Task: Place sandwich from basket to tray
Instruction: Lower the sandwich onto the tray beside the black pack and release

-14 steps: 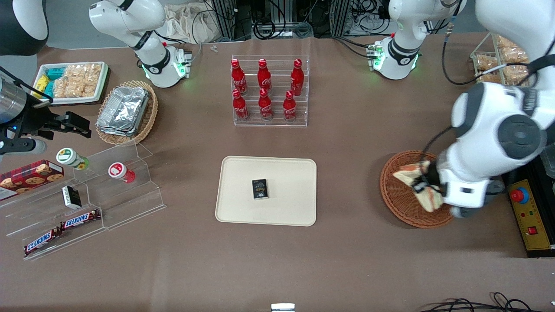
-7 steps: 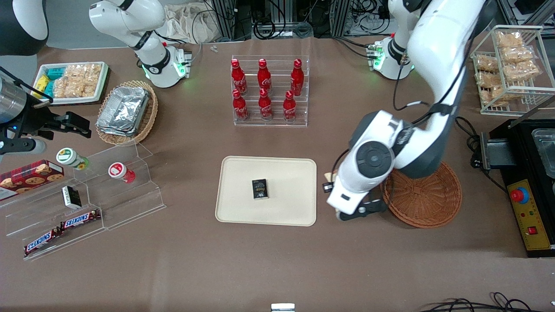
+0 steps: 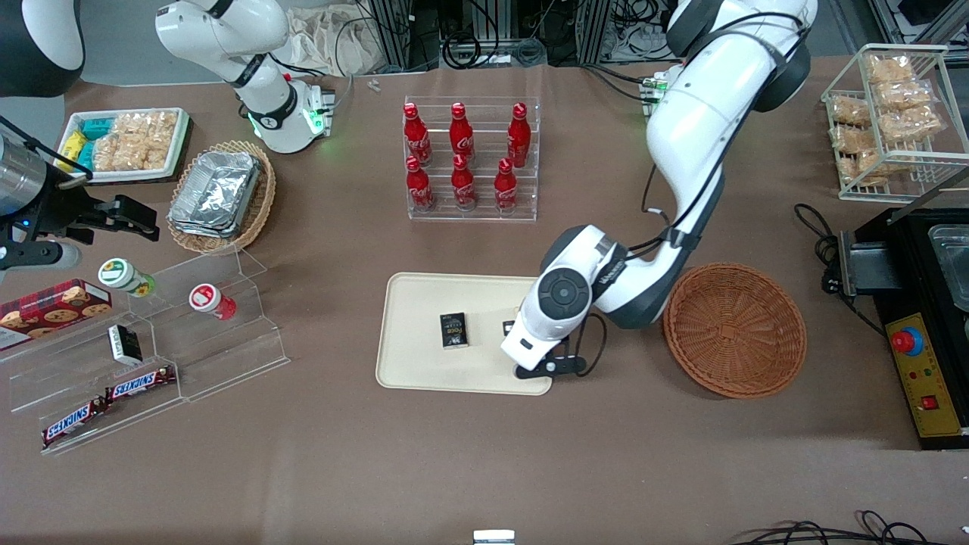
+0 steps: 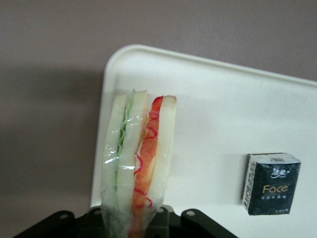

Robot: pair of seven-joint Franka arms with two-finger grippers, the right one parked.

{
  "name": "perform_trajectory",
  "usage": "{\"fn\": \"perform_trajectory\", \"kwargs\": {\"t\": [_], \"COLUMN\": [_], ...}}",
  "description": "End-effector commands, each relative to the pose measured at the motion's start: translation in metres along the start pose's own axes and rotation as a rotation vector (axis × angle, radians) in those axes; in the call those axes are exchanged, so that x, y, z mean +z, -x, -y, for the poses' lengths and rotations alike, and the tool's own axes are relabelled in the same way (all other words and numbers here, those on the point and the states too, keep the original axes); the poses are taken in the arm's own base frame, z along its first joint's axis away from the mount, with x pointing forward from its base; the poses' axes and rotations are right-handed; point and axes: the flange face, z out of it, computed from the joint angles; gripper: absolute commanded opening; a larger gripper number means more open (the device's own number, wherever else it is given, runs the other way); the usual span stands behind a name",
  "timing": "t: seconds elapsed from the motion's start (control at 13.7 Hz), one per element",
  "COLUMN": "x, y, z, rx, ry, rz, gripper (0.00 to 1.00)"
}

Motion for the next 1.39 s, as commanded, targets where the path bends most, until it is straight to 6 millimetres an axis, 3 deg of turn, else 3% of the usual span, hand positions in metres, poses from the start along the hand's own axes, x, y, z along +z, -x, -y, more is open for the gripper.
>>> {"fn": "perform_trajectory", "kwargs": {"t": [0.0,0.29,0.36,0.44,0.51,0.66,0.88,1.09,1.17,1.31], "x": [0.020,0.033,0.031,0.028,0.022,-0.007,-0.078,-0.185,-0.216,-0.259], "y": [-0.004,-0.005,-0.006,-0.006,-0.007,-0.007,-0.002,-0.002,0.002,0.022], "z": [-0.009,-0.005,-0.005,-0.005,-0.005,-0.008,-0.001,0.053,0.080,0.127], "rx": [0.022,0.088,0.086,0.090,0.092,0.080,0.053,-0.030,-0.059,-0.106], "ry": [0.005,-0.022,-0.020,-0.023,-0.025,-0.012,-0.030,-0.099,-0.114,-0.144], "rz": [-0.014,-0.022,-0.025,-0.031,-0.041,-0.070,-0.103,-0.141,-0.159,-0.196], "gripper": [0.00,0.00,0.22,0.84,1.00,1.00,1.00,1.00,1.00,1.00]}}
